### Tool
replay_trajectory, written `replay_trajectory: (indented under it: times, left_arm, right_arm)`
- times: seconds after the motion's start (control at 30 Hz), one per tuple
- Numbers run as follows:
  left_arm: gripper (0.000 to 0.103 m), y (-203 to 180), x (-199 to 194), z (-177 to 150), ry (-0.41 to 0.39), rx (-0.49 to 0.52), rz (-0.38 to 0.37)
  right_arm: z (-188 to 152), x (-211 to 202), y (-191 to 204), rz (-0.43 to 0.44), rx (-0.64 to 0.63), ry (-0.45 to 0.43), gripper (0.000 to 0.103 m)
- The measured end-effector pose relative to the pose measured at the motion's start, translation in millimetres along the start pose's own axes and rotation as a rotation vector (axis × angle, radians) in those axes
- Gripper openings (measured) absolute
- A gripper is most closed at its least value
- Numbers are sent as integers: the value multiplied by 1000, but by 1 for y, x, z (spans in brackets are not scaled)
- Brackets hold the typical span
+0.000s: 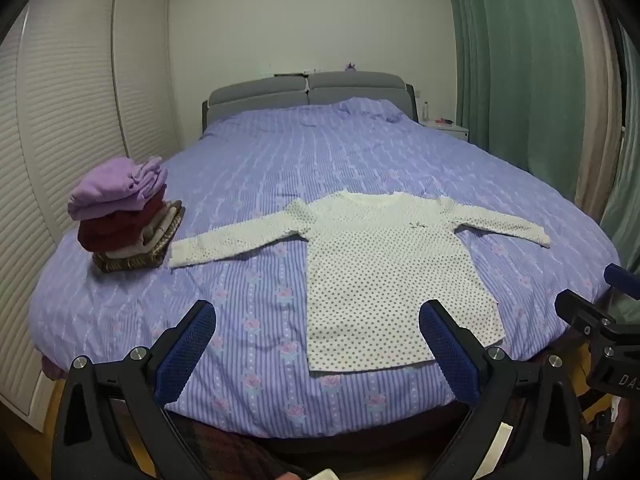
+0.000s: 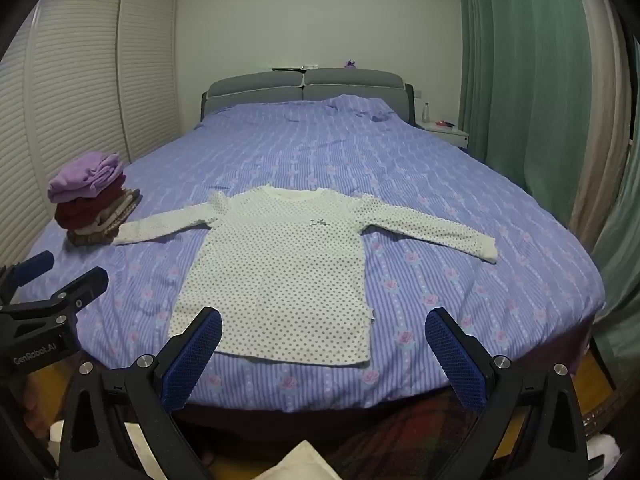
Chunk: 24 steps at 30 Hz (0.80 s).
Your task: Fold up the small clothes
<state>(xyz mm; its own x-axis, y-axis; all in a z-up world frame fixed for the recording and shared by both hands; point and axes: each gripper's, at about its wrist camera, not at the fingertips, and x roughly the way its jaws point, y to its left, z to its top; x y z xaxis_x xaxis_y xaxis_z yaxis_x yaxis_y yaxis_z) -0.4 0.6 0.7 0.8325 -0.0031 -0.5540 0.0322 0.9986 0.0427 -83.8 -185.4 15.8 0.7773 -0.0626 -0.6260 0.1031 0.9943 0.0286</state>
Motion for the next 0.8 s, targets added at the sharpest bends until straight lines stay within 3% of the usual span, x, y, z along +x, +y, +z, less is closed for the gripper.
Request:
replay_trajectory:
  times: [0.3, 0.8]
  left_arm:
    - [103, 3, -10, 3, -46, 7, -27]
    - [103, 3, -16, 5, -68, 4, -7]
  right_arm:
    - [0, -3, 0, -1, -6, -5, 102]
    - [3, -12, 1, -2, -11, -35, 102]
